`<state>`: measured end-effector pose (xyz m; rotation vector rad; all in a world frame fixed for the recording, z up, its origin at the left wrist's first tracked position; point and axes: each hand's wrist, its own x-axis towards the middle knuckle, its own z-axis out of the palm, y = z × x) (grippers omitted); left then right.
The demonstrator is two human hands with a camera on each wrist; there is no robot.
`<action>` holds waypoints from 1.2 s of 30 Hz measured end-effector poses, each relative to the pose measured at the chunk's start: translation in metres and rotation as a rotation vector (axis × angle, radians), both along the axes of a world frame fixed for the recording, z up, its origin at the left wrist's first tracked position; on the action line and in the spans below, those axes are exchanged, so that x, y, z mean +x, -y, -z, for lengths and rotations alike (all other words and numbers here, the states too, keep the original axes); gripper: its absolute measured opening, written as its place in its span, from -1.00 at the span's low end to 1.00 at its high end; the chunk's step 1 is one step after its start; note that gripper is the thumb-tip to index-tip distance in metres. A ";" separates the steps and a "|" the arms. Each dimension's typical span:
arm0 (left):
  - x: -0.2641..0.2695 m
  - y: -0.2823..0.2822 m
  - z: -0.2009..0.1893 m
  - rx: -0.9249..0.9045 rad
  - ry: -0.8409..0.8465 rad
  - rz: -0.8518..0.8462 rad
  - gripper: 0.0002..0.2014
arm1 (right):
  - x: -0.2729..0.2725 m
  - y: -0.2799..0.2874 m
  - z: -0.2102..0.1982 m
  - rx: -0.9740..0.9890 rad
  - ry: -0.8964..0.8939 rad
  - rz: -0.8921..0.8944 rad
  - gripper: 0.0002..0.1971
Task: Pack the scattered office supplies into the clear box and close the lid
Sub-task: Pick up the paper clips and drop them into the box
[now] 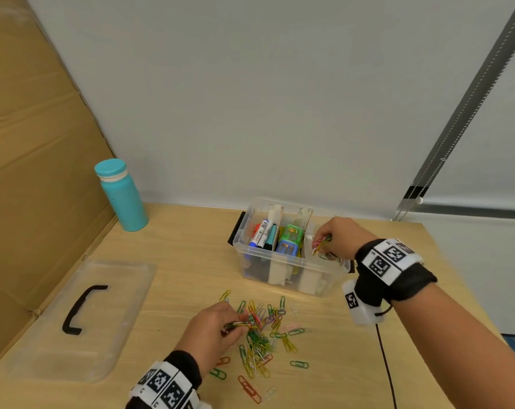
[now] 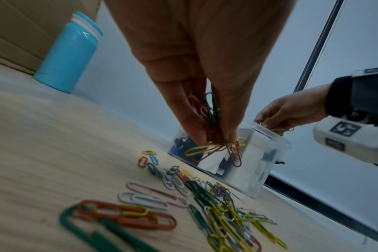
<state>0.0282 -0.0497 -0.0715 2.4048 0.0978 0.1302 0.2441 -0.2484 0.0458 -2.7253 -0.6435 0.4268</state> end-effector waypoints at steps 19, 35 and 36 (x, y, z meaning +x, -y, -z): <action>0.017 0.023 -0.037 -0.148 0.066 0.036 -0.78 | -0.057 0.060 0.066 0.138 0.334 0.113 -0.51; 0.183 0.134 -0.108 0.697 -0.239 0.250 -0.74 | -0.057 0.059 0.095 0.226 0.396 0.126 -0.25; 0.188 0.136 -0.104 0.706 -0.289 0.260 -0.74 | -0.057 0.059 0.096 0.227 0.390 0.126 -0.21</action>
